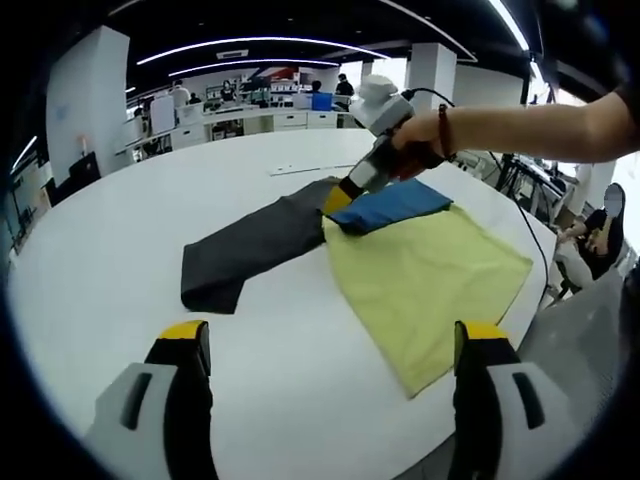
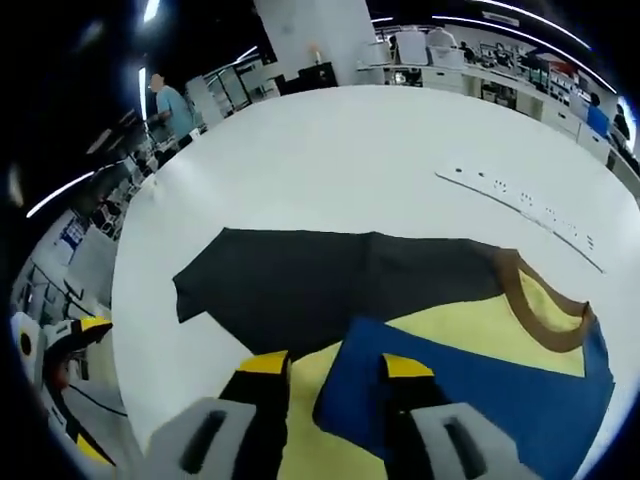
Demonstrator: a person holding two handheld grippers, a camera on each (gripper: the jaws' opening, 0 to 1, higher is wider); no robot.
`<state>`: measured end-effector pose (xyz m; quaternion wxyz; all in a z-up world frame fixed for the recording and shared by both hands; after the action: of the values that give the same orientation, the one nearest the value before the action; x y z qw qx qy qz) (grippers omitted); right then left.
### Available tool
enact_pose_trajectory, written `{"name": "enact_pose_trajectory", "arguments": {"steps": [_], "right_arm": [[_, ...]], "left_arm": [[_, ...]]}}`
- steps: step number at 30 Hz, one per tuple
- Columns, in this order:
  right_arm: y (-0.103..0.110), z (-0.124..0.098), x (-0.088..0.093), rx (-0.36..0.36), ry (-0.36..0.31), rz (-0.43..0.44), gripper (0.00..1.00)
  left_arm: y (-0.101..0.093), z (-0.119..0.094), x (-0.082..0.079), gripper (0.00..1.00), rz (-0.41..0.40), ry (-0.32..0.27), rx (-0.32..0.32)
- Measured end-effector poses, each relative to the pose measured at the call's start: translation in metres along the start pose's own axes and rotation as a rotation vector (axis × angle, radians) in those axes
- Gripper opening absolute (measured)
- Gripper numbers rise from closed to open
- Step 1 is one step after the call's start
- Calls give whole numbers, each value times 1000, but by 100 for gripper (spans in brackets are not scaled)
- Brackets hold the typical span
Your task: Fold the garment on the visible template until the final outline fits inside the template.
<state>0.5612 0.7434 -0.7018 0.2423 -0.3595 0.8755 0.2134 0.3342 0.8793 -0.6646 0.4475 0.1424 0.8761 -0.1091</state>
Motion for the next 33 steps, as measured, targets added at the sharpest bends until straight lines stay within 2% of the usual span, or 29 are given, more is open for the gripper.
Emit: {"name": "enact_pose_trajectory", "arguments": {"steps": [3, 7, 10, 15, 22, 26, 33], "right_arm": [[-11, -8, 2, 30, -22, -21, 57], [-25, -21, 7, 50, -42, -16, 64], [-36, -31, 11, 69, -54, -5, 74], [-51, -48, 18, 93, -64, 7, 82], [-67, -68, 28, 111, -91, 12, 86], [-79, -80, 39, 136, -100, -7, 88], [-101, -98, 63, 141, -98, 29, 88]], "left_arm": [[1, -1, -2, 99, -2, -8, -6], [3, -2, -5, 99, 2, -13, -17], [2, -1, -7, 99, 1, -16, -17], [0, -1, -9, 99, 2, -21, -14], [-2, 0, -11, 99, 4, -24, -11], [-2, 0, -11, 99, 6, -23, -12], [-1, 0, -12, 99, 4, -23, -15]]}}
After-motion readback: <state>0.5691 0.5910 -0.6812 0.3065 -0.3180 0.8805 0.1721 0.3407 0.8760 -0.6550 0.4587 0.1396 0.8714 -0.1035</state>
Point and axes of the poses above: the point that each gripper's makers call its tool centre point, and the gripper's own axes: z roughly forward along the fingers, y roughly to its left, x roughly out of its underside, the point moved 5 cm from there along -z, roughly backward along the fingers
